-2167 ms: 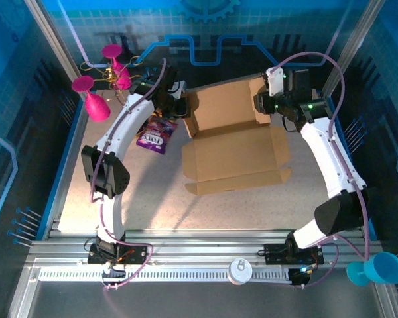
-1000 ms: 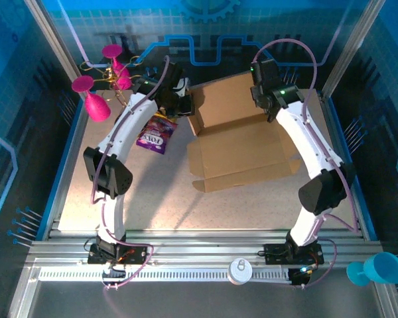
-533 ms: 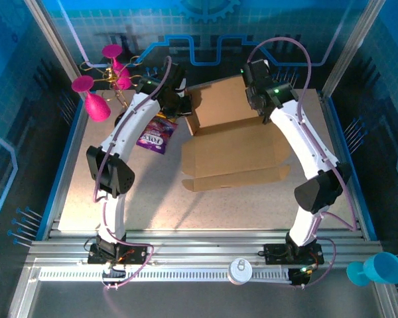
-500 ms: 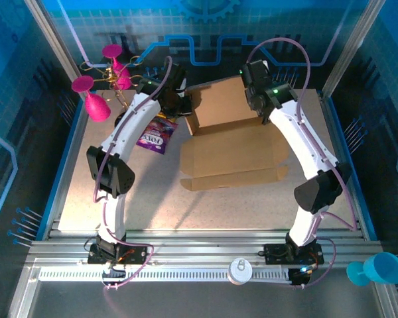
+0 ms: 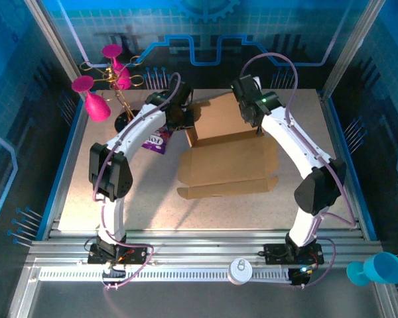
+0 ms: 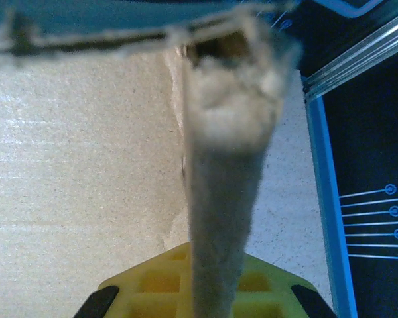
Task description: Fold the paper box
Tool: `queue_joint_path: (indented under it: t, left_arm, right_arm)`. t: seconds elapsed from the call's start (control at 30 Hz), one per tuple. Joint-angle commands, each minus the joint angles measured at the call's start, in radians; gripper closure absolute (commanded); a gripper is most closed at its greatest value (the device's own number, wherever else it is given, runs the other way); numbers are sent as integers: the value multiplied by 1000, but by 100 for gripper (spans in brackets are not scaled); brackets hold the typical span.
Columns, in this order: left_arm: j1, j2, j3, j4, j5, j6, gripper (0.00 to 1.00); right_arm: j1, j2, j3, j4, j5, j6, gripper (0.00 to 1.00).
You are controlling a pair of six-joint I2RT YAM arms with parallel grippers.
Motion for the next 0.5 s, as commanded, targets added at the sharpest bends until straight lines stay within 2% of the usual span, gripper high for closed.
queue_joint_path:
  t: [0.0, 0.2, 0.47]
  left_arm:
    - [-6, -62, -77, 147, 44, -5, 98]
    - [-4, -66, -206, 267, 90, -25, 96]
    - [-3, -40, -283, 355, 130, -65, 88]
  right_arm:
    - [18, -63, -55, 82, -70, -27, 100]
    - [17, -69, -132, 129, -89, -36, 100]
    - [17, -52, -174, 161, -91, -38, 100]
